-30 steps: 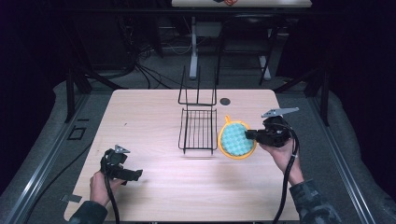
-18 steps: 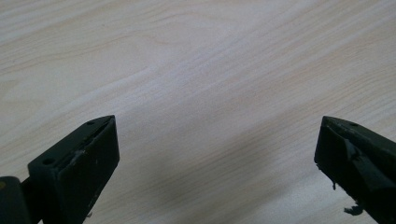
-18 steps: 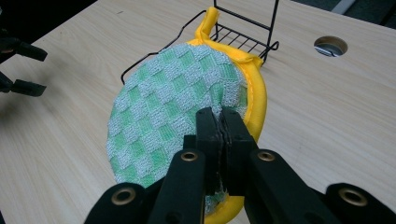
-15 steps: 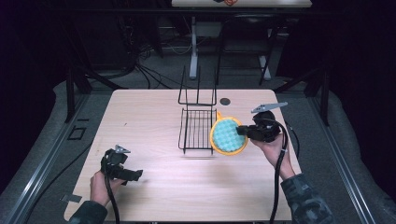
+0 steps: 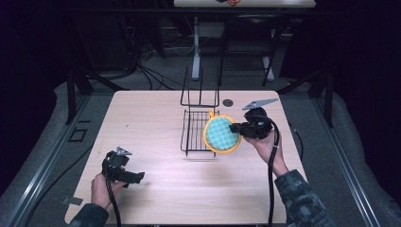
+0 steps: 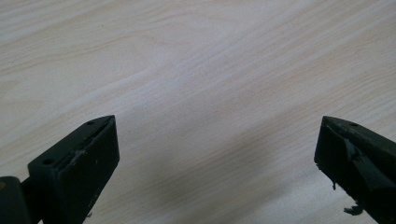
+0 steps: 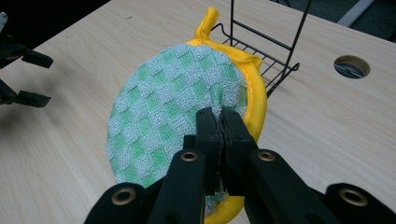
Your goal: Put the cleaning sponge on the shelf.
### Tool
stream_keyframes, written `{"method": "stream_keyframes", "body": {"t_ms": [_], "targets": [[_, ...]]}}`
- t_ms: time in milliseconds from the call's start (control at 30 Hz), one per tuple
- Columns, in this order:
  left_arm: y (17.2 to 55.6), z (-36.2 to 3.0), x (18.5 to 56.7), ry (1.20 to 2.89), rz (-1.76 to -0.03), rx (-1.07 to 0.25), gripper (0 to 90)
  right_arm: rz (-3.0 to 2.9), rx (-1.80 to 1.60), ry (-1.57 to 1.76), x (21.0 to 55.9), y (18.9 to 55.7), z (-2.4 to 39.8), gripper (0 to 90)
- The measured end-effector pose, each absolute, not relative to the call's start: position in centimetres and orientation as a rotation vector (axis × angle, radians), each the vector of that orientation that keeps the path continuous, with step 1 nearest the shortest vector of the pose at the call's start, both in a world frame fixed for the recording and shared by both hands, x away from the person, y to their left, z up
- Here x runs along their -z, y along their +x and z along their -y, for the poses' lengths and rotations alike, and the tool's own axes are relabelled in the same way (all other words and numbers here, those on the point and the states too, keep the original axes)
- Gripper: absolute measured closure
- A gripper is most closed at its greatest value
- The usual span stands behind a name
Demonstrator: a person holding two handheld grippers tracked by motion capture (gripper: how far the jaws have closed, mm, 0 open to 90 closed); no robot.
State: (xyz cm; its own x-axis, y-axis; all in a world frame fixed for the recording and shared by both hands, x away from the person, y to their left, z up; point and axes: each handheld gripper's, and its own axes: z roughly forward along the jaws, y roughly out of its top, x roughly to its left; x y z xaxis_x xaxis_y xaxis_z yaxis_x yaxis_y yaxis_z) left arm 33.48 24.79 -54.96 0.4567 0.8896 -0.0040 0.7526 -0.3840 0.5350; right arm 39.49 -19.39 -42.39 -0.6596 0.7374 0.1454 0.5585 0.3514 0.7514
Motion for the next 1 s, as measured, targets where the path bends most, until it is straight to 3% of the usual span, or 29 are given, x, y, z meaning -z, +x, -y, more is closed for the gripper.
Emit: {"method": "stream_keyframes", "body": {"t_ms": [1000], "targets": [[33.5,-24.7,55.0,2.260,-1.353,-0.385,0.1,-2.354,-1.164,1.321,46.6,43.8,15.5,87.8]]}}
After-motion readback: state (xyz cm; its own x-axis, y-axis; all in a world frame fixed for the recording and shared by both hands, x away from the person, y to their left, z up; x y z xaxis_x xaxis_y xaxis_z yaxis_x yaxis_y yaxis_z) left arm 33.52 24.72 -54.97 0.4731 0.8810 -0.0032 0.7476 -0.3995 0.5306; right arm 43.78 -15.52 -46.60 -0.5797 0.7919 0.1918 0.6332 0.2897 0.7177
